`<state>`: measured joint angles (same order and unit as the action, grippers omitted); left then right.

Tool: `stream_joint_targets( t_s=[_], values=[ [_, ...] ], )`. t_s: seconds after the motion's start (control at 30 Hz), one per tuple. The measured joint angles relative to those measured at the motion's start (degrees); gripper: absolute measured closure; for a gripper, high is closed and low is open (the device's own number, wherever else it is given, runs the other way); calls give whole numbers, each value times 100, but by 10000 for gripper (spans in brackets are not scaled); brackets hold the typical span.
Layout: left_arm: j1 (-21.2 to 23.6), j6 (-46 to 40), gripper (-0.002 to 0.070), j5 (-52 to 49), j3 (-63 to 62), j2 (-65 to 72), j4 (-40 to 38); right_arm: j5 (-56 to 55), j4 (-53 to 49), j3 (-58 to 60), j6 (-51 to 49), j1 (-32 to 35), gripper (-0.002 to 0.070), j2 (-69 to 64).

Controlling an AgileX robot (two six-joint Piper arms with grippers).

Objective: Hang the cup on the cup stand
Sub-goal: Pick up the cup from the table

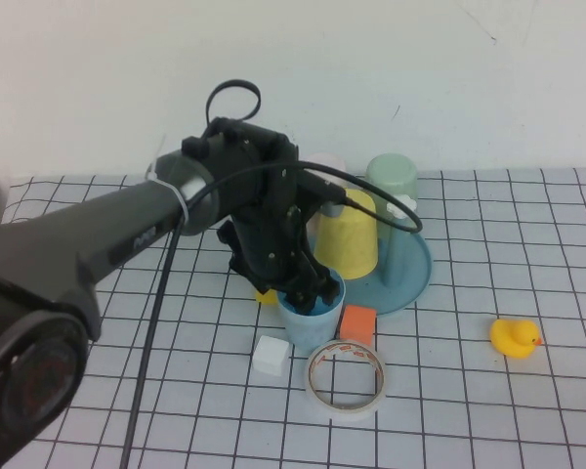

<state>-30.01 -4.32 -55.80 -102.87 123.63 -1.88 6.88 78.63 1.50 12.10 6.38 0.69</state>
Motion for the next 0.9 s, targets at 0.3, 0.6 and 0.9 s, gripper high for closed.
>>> stream_joint_targets(
  t_s=[0.3,0.6,0.9],
  values=[
    [0,59,529,171,0,279,-74,81,28,0,35,0,678,0],
    [0,47,667,175,0,177,-86,583,28,0,416,0,678,0],
    [0,-326,668,-246,222,-1175,188,1419,17,0,772,0,678,0]
  ],
)
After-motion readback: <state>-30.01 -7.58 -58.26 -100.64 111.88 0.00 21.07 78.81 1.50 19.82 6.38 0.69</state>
